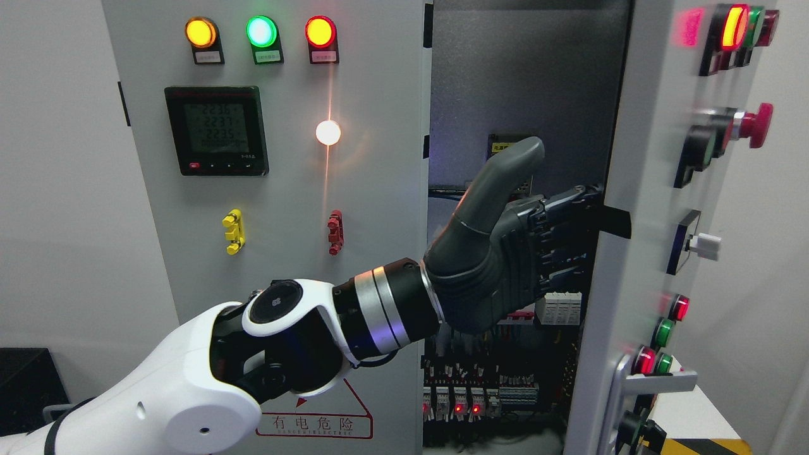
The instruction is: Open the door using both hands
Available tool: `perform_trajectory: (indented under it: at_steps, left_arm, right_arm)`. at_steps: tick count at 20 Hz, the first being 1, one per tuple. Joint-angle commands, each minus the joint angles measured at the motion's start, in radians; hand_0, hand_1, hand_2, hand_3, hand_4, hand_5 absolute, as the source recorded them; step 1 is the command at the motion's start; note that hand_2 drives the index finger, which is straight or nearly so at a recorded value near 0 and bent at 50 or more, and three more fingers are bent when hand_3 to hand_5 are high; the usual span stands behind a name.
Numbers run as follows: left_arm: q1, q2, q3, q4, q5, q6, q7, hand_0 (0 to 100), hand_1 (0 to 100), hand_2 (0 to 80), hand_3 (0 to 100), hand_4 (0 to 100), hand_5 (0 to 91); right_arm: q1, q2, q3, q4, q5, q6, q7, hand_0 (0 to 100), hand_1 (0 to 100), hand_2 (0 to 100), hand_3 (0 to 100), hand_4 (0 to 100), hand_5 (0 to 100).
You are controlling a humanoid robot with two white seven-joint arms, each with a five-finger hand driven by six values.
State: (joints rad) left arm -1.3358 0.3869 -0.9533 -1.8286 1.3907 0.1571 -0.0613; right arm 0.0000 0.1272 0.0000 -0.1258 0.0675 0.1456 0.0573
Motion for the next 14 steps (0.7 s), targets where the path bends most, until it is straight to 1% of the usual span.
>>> perform_trajectory:
  at_steps: [1,5,10,14]
  left_arm:
    - [-0.013,-0.103,-0.015,0.002,-0.002,0.001,0.000,0,0,0.0,0,0,0.0]
    - [-0.011,-0.138,-0.036,0.014,-0.009,0.001,0.001,0,0,0.0,0,0,0.0]
    - [-0.014,-0.200,-0.041,0.051,-0.010,0.004,0.001,0,0,0.0,0,0,0.0]
    - [-0.040,-0.243,-0.077,0.071,-0.012,0.004,0.001,0,0,0.0,0,0,0.0]
  right_arm:
    - [-0.002,0.000,-0.011,0.000,0.000,0.000,-0.001,0,0,0,0,0,0]
    - [0.001,0.000,-0.011,0.000,0.000,0.000,-0.001,0,0,0,0,0,0]
    - [0.001,0.000,-0.011,0.000,0.000,0.000,-0.001,0,0,0,0,0,0]
    - [-0.002,0.000,-0.011,0.000,0.000,0.000,-0.001,0,0,0,0,0,0]
